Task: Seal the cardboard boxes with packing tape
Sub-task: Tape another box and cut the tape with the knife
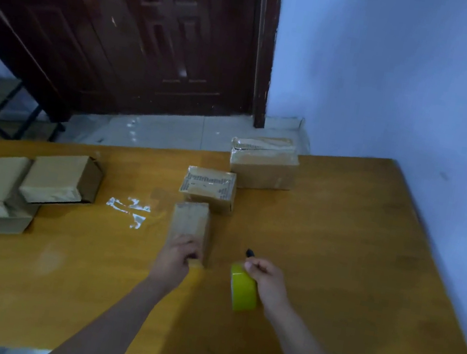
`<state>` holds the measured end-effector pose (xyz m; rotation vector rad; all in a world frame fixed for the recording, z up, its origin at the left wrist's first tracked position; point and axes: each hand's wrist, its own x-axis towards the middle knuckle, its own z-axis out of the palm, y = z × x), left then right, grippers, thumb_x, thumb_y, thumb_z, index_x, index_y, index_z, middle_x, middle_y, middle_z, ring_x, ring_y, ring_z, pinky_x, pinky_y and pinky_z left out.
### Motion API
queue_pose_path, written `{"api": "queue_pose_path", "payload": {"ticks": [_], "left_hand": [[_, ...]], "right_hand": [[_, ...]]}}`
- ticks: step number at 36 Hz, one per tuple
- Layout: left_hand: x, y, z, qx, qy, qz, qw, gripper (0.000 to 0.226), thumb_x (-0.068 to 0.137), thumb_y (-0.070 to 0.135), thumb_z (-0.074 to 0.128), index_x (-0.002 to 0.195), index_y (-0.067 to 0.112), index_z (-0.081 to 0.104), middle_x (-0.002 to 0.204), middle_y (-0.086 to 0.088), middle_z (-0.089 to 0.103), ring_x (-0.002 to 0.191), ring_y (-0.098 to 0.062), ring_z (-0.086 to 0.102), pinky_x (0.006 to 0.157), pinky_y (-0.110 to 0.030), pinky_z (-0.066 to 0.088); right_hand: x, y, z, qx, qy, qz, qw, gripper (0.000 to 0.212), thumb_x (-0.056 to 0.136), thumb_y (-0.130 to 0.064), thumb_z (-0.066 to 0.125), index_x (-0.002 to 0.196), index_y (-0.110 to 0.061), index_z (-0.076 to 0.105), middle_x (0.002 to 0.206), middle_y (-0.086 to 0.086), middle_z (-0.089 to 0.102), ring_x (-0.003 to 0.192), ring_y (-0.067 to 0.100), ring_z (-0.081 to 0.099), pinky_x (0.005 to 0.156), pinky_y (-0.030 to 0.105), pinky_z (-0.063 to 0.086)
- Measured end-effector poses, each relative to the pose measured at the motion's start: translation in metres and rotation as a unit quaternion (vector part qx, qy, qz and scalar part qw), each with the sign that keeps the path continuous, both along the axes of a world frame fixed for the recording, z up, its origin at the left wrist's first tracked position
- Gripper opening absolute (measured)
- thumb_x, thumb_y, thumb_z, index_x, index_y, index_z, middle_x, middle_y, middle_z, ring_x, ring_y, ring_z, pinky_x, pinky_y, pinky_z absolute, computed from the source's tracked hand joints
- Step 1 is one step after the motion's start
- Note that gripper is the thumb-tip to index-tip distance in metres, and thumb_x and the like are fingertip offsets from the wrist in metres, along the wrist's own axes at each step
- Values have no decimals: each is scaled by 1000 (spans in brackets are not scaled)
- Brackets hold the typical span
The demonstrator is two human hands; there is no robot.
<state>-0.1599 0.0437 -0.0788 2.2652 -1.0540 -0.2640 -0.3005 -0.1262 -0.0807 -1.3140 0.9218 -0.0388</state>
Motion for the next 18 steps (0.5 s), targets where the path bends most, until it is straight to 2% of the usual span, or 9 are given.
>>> {"api": "queue_pose_path", "payload": {"ticks": [2, 4, 6, 7, 9, 10, 12, 15, 18], "left_hand": [[1, 10, 4, -26, -21, 20, 999, 29, 56, -12, 42, 57, 10, 61, 71, 0, 58, 79, -10, 47, 64, -26, 41], [0, 14, 6, -34, -39, 65, 997, 21, 68, 3, 46, 65, 10, 65, 78, -1, 61, 82, -15, 47, 68, -28, 42], [-1, 12, 6, -2, -62, 101, 993, 30, 78, 22, 45, 92, 9, 69, 102, -4, 62, 96, -19, 47, 78, -37, 48], [-2, 8, 7, 40, -61, 110, 991, 35, 83, 28, 49, 108, 10, 65, 118, -5, 57, 108, -21, 44, 87, -43, 47], [-2, 0, 10, 152, -19, 103, 983, 56, 88, 43, 59, 135, 16, 46, 146, -5, 33, 134, -27, 26, 107, -46, 34], [-1, -4, 11, 203, -4, 92, 975, 67, 88, 51, 59, 142, 20, 36, 152, -4, 20, 141, -28, 14, 113, -44, 25], [3, -7, 10, 252, -17, 72, 965, 69, 89, 54, 55, 145, 26, 27, 156, -3, 10, 144, -28, 5, 115, -43, 20], [14, -3, 8, 257, -57, 49, 963, 58, 89, 43, 60, 139, 26, 36, 151, -5, 20, 140, -29, 14, 112, -42, 25], [24, 8, 5, 235, -73, -1, 969, 59, 76, 35, 75, 128, 23, 51, 142, -8, 37, 133, -34, 30, 106, -46, 31]], "right_hand": [[3, -1, 3, -7, -8, -9, 1000, 6, 87, -10, 66, 81, -13, 67, 93, 9, 65, 88, 23, 59, 69, 28, 43], [6, -1, 7, -7, -16, -16, 1000, 5, 86, -7, 65, 82, -9, 66, 92, 7, 64, 83, 18, 58, 66, 20, 43], [8, -1, 10, -3, -23, -27, 999, 2, 86, -5, 64, 87, -4, 66, 94, 7, 64, 81, 13, 57, 62, 10, 44], [9, -1, 10, -1, -26, -33, 999, 3, 86, -5, 64, 89, -3, 66, 95, 7, 65, 82, 13, 58, 62, 8, 44], [11, 0, 13, 0, -29, -37, 999, 4, 86, -5, 64, 90, -4, 66, 97, 9, 65, 85, 15, 58, 67, 13, 45], [12, 1, 15, -2, -31, -36, 999, 4, 86, -5, 64, 89, -5, 67, 99, 10, 65, 87, 17, 58, 69, 16, 45], [12, 2, 19, -2, -33, -32, 999, 3, 87, -6, 64, 89, -6, 67, 101, 11, 65, 89, 19, 59, 71, 21, 45], [12, 2, 26, -4, -40, -24, 999, 3, 87, -7, 64, 86, -8, 67, 99, 11, 67, 91, 22, 61, 76, 28, 46], [14, 3, 34, -7, -50, -24, 998, 12, 84, -4, 67, 74, -11, 67, 95, 12, 70, 89, 26, 64, 82, 36, 49]]}}
